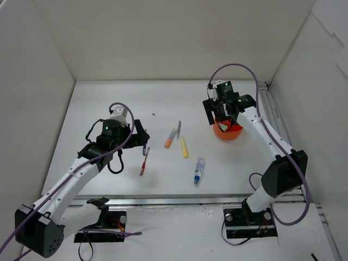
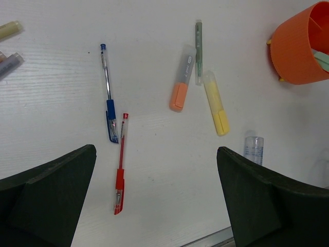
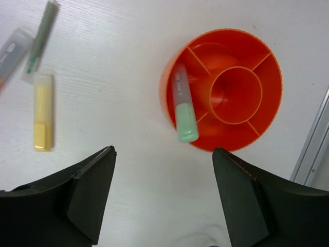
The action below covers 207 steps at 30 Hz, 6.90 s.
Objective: Sort the stationery into containers
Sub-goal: Place the pen in the storage box, then pick up the pen from the center of the board, then place the pen in the storage box.
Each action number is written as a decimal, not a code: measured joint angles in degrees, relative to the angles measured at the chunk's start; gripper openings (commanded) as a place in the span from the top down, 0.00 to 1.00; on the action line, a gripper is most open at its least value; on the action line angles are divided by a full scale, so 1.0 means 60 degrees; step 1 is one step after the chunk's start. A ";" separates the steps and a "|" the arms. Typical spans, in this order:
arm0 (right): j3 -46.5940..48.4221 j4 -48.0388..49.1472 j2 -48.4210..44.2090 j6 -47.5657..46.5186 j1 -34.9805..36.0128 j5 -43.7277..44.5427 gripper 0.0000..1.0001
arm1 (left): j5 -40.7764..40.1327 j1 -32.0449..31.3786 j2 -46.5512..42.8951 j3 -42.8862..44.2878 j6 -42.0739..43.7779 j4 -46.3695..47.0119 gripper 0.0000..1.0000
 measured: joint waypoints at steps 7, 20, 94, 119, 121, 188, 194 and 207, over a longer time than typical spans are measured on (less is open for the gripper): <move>-0.1268 0.0313 -0.1392 0.0532 0.1971 0.0514 0.02 | 0.0004 0.0000 -0.0911 -0.0441 -0.0011 -0.0087 0.00; -0.2943 0.1639 0.0831 0.3308 0.4816 0.1585 0.02 | 0.0135 -0.0004 -0.1752 -0.1129 -0.0058 -0.0372 0.00; -0.2226 0.2881 0.2415 1.3628 0.2885 0.3818 0.02 | 0.0437 -0.0084 -0.3045 -0.1770 -0.0317 -0.0747 0.00; -0.2164 0.2976 0.3238 1.3249 0.2029 0.3592 0.40 | -0.0208 -0.0084 -0.3716 -0.1770 -0.0335 -0.1894 0.00; -0.1840 0.2947 0.3490 1.2713 0.1883 0.3563 0.41 | -0.0280 -0.0084 -0.3683 -0.1770 -0.0335 -0.1949 0.00; -0.2951 1.1336 0.1300 -0.0692 0.1778 1.1114 1.00 | -0.1242 -0.0084 -0.2728 -0.1337 -0.0557 -0.1861 0.00; -0.2951 1.1355 0.1534 -0.0692 0.1723 1.1489 0.99 | -0.1428 -0.0084 -0.2568 -0.1319 -0.0557 -0.1865 0.00; -0.3082 1.1610 0.2033 -0.0470 0.1993 1.2021 0.92 | -0.1432 -0.0084 -0.2353 -0.1308 -0.0579 -0.1858 0.00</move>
